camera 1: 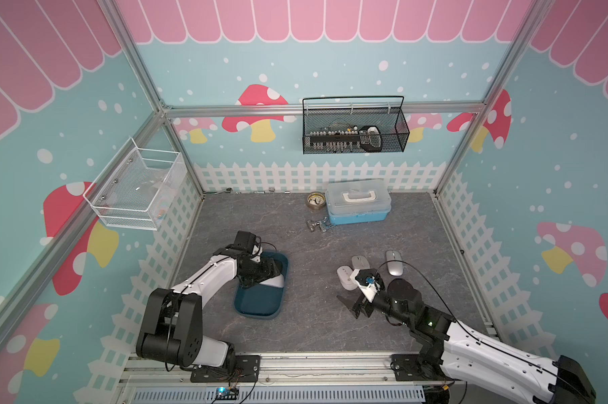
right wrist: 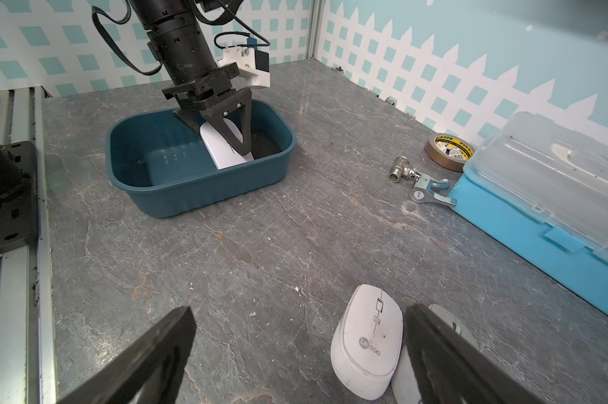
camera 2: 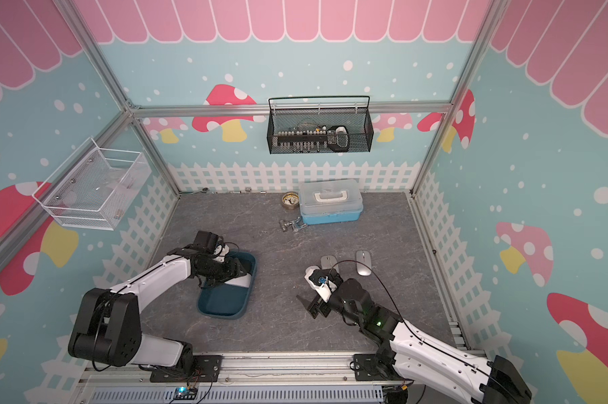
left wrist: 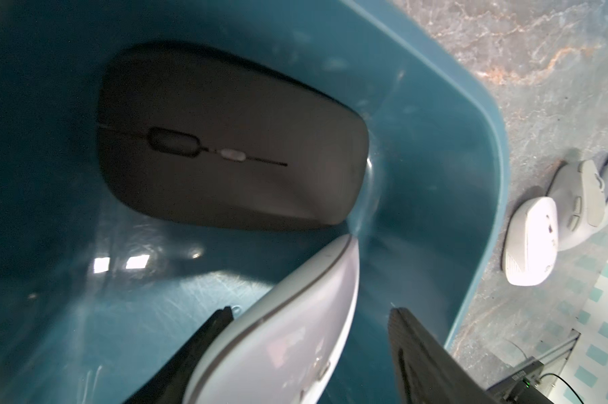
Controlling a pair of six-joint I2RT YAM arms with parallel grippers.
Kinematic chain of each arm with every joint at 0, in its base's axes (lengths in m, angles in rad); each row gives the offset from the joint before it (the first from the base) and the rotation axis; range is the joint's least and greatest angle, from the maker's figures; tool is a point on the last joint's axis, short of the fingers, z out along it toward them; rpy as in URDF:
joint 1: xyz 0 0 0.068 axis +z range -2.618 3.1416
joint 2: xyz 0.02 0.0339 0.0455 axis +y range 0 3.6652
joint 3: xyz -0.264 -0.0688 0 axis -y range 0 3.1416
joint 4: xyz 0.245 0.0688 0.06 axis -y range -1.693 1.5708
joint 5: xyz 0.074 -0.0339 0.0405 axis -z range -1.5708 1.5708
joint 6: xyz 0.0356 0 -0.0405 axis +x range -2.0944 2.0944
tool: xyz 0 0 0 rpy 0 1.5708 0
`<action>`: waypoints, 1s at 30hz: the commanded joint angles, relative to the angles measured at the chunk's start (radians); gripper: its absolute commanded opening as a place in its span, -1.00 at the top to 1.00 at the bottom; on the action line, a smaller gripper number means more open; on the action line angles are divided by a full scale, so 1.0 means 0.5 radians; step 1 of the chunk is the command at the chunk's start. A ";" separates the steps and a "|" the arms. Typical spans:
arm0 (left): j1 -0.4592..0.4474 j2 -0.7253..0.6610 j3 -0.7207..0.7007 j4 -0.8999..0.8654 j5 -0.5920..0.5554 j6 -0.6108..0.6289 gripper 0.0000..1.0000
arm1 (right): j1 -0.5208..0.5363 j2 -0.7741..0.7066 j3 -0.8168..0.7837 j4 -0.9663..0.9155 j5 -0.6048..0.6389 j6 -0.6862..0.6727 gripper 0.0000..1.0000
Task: Put the mouse in the storage box
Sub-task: Place the mouse in the storage box.
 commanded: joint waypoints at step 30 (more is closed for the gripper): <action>0.017 0.108 0.249 -0.199 -0.423 0.081 -0.53 | -0.014 0.498 0.452 -0.595 0.537 0.275 -0.98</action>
